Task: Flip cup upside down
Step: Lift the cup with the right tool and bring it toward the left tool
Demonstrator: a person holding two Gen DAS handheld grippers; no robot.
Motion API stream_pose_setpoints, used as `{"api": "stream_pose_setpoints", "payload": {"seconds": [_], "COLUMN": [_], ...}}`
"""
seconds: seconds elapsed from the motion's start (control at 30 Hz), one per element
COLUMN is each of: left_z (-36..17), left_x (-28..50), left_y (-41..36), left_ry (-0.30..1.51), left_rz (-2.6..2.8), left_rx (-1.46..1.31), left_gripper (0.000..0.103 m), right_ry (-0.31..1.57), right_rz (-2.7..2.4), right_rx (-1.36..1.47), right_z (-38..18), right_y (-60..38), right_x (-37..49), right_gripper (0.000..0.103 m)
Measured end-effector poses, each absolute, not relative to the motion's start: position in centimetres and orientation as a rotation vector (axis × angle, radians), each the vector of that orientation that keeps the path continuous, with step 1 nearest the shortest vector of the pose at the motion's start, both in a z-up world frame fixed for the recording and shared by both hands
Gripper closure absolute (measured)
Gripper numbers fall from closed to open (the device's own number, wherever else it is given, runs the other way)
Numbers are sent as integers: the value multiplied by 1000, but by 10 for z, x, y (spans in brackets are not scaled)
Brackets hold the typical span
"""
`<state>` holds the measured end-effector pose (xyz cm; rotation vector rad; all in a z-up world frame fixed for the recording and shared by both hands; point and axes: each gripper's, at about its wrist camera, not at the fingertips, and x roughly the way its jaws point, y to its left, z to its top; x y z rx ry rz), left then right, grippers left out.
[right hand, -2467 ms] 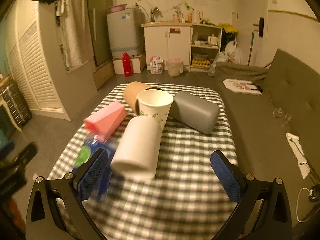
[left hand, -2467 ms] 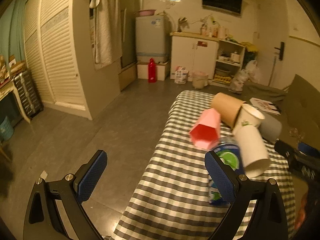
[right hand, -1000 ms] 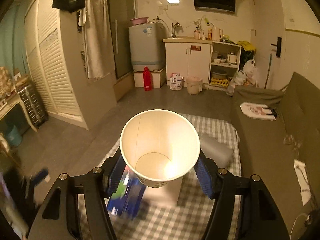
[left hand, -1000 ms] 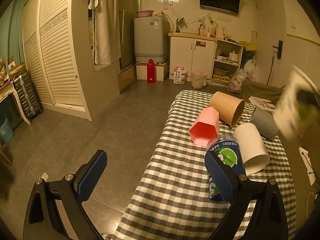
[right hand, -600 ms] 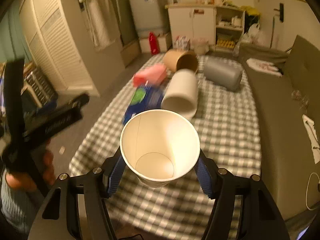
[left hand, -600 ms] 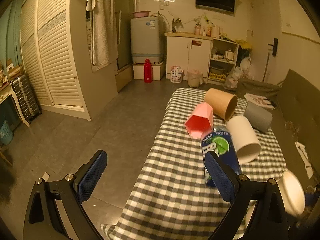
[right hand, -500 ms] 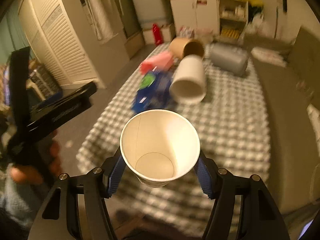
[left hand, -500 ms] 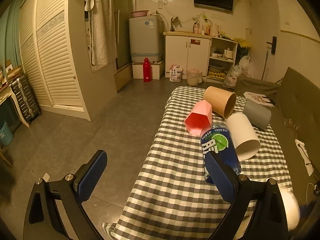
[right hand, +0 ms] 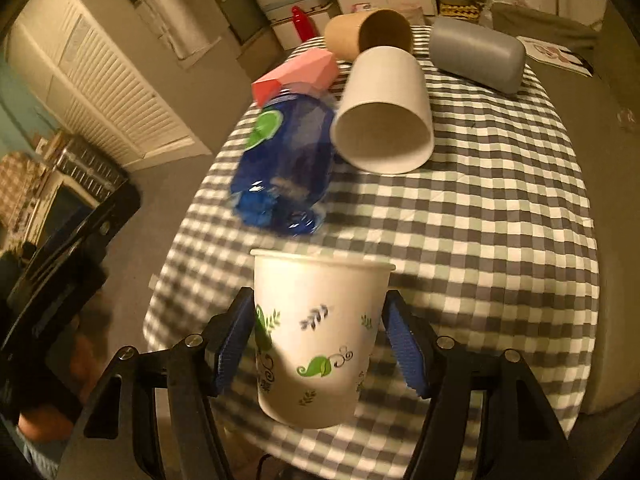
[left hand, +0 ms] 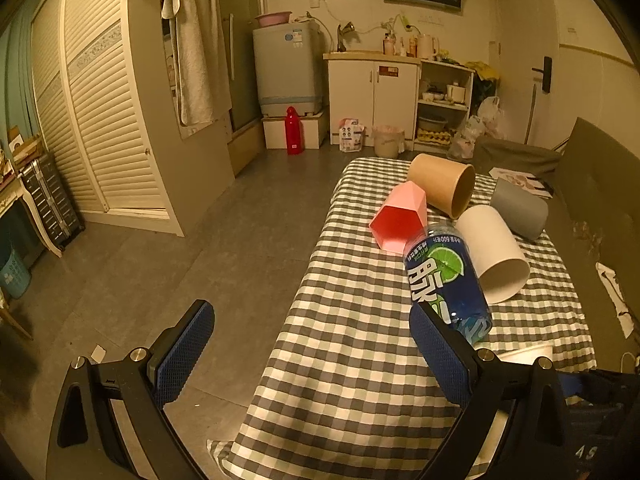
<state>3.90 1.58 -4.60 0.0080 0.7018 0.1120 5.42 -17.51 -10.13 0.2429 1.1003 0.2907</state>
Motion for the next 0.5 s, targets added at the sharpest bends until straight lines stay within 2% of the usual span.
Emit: {"api": "stream_pose_setpoints", "payload": {"seconds": [0.07,0.17,0.5], "left_z": [-46,-46,-41], "left_x": [39,37,21], "left_y": [16,14,-24], "left_ry": [703,703,712], "left_rz": [104,97,-35], "left_rx": [5,10,-17], "left_gripper": [2,2,2], "right_ry": [1071,1004,738], "right_rz": [295,273,24], "right_rx": [249,207,146], "right_z": [-97,-79,-25], "right_y": [-178,-187,-247], "right_x": [52,44,8], "right_gripper": [35,16,14]}}
